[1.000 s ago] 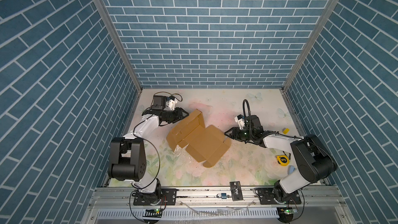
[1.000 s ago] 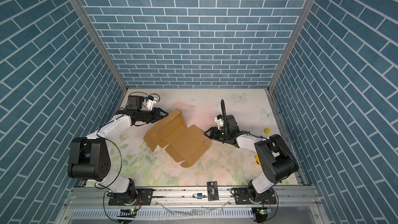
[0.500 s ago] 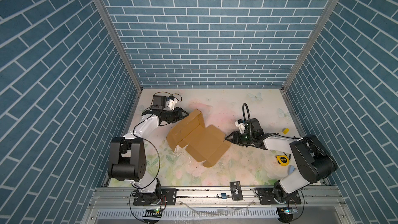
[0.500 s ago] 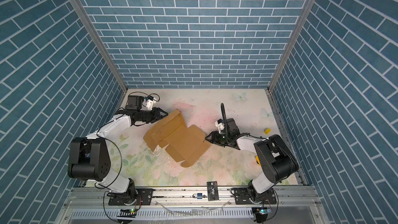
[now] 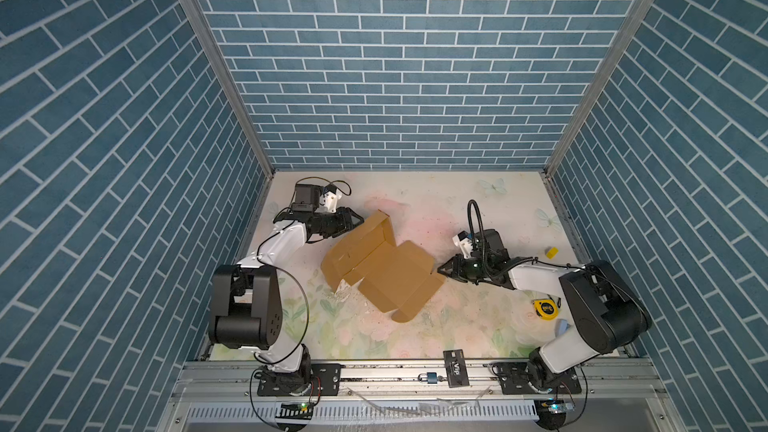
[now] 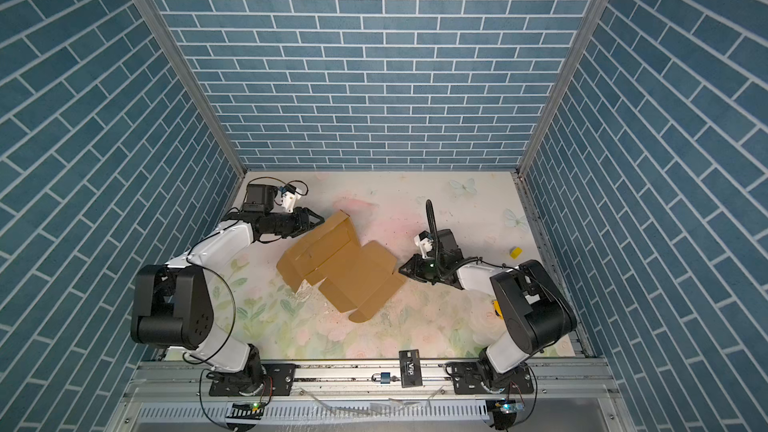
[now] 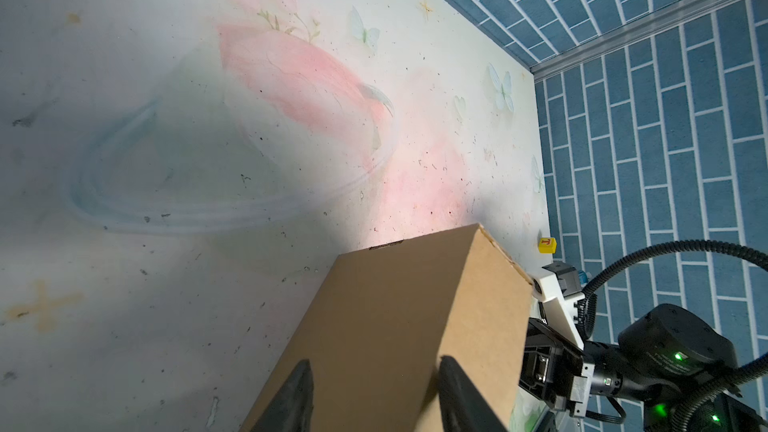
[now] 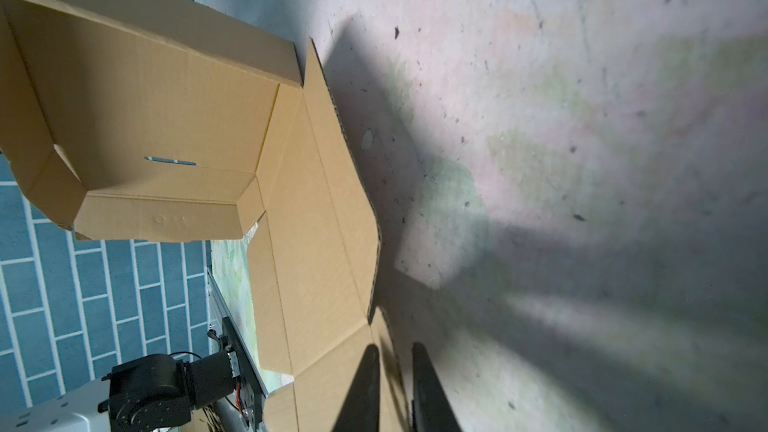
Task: Fold the paper box
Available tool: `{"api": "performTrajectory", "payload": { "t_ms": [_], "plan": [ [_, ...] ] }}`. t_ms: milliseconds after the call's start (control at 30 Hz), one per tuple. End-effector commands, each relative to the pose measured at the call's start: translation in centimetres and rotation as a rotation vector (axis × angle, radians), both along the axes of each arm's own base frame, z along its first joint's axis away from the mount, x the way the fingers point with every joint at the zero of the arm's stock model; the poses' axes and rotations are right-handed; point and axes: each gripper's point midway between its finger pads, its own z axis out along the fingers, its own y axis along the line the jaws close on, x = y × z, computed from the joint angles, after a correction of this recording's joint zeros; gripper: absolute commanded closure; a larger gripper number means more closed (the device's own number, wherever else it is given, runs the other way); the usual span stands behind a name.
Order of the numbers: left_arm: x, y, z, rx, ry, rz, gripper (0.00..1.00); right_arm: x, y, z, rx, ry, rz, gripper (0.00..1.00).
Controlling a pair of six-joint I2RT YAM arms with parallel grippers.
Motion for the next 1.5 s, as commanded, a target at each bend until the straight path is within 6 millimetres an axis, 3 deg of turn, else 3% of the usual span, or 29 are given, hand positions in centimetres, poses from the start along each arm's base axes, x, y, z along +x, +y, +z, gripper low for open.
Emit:
{"api": "performTrajectory", "payload": {
  "t_ms": [0, 300, 467, 667, 867, 1000, 1133, 1233, 1467],
  "plan": [
    [-0.4, 0.6, -1.3, 0.028, 0.037, 0.012, 0.5, -0.3, 0.3, 0.6, 0.01, 0.035, 0.018, 0.91],
    [0.3, 0.5, 0.0, 0.024, -0.006, -0.019, 0.45, -1.2, 0.1, 2.7, -0.034, 0.101, 0.1, 0.96],
    [1.7, 2.0, 2.9, 0.094, -0.09, -0.049, 0.39, -1.7, -1.0, 4.3, -0.08, 0.14, 0.128, 0.95],
    [1.8, 2.1, 7.3, 0.199, -0.252, -0.176, 0.39, -1.8, -2.1, 7.1, -0.091, 0.158, 0.141, 0.95],
    [1.4, 0.3, 11.0, 0.343, -0.423, -0.391, 0.41, -1.3, -2.1, 10.5, -0.101, 0.123, 0.167, 0.94],
    [1.3, -2.1, 12.6, 0.414, -0.559, -0.542, 0.41, -1.0, -2.5, 12.0, -0.125, 0.107, 0.173, 0.93],
    [1.0, -4.9, 12.3, 0.503, -0.622, -0.69, 0.39, -0.6, -2.6, 13.7, -0.134, 0.084, 0.177, 0.93],
    [1.4, -6.0, 11.7, 0.486, -0.589, -0.695, 0.39, 0.0, -2.7, 15.1, -0.125, 0.054, 0.169, 0.91],
    [2.6, -6.1, 10.6, 0.438, -0.482, -0.579, 0.39, 2.5, -2.0, 17.5, -0.07, 0.032, 0.14, 0.89]
  ]
}}
